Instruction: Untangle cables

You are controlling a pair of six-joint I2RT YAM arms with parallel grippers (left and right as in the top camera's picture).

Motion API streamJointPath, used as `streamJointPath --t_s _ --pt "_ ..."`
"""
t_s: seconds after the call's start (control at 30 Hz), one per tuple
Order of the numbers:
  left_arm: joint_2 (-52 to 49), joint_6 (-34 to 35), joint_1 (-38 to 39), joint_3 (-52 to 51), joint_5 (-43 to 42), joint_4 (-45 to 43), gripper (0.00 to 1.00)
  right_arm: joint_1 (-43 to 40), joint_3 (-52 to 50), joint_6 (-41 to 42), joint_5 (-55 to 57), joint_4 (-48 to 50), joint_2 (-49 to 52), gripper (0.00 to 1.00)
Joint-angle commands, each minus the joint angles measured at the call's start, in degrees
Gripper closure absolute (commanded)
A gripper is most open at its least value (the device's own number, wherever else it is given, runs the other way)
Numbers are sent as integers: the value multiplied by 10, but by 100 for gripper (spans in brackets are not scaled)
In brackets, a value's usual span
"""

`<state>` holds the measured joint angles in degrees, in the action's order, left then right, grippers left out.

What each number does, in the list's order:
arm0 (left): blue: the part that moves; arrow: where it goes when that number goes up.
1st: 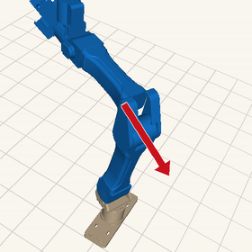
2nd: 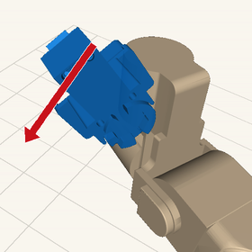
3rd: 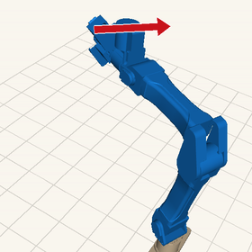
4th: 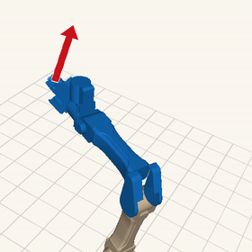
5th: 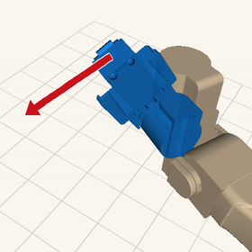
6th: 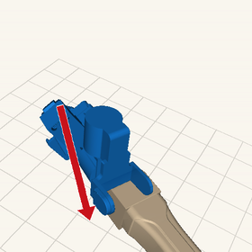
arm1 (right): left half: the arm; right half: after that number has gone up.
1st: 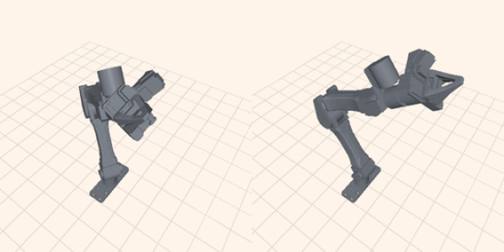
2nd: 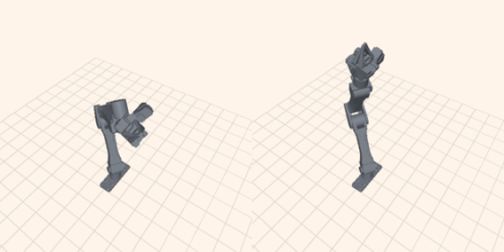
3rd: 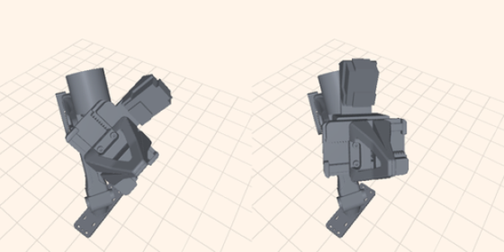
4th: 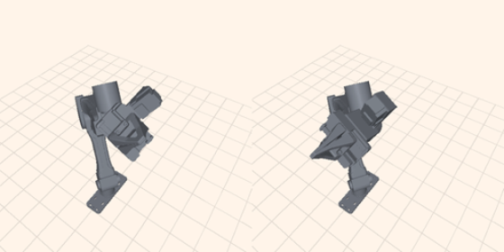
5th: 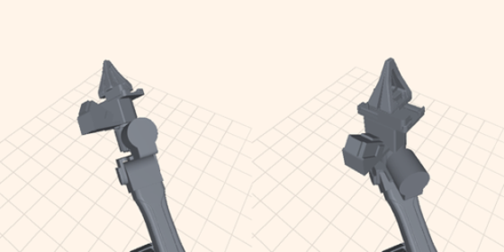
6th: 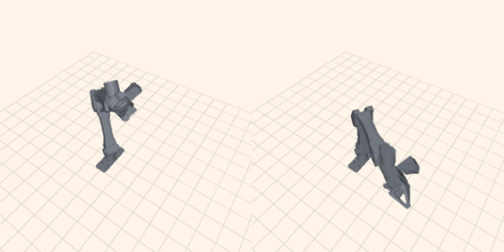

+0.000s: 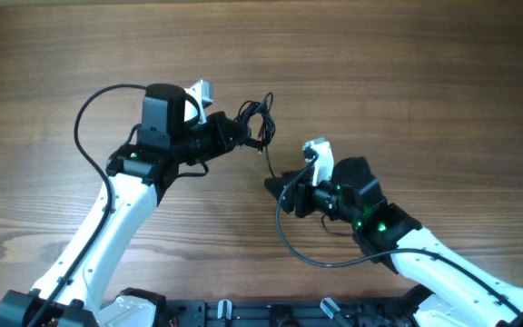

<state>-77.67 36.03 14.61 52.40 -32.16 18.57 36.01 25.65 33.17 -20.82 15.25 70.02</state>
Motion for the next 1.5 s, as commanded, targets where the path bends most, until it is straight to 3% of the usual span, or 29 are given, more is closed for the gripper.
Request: streamJointPath --t_s 0.0,0.07,0.1,0.17,0.23,0.33,0.5,0.63,0.7,0.9,1.0,1.1,1.2,1.33,1.43,1.47 --pt "8 22 -3 4 -19 -4 96 13 2 -16 34 2 18 67" --pt "8 27 -3 4 -19 -4 96 13 2 -3 49 8 35 74" --pt "8 26 -3 4 -19 -4 96 13 2 0 50 18 37 86" --pt "8 26 -3 4 -19 -4 96 13 2 10 49 35 37 96" --pt "8 16 -3 4 -19 -4 96 12 3 20 43 55 35 95" --pt "8 -121 -2 4 -19 8 96 -3 5 65 13 66 6 95" --pt "8 -250 -2 4 -73 27 96 -34 5 105 -24 66 -32 95" --pt "8 -259 -1 4 -122 26 96 -38 6 105 -24 52 -22 95" --pt "8 -304 14 4 -166 27 96 -38 6 109 -24 51 -15 95" --pt "8 -391 76 3 -158 55 96 -39 6 196 -9 62 -13 95" --pt "8 -390 77 3 -158 66 96 -39 5 260 66 46 -13 95" --pt "8 -390 77 3 -201 66 96 -39 5 272 89 60 -13 95" --pt "8 -389 77 3 -238 67 96 -39 5 273 89 66 -9 86" --pt "8 -342 31 3 -216 67 96 -39 6 271 73 81 -18 53" --pt "7 -262 -66 3 -216 64 96 -40 6 269 69 80 -54 21" --pt "7 -244 -87 3 -216 64 96 -42 5 268 69 80 -69 17"
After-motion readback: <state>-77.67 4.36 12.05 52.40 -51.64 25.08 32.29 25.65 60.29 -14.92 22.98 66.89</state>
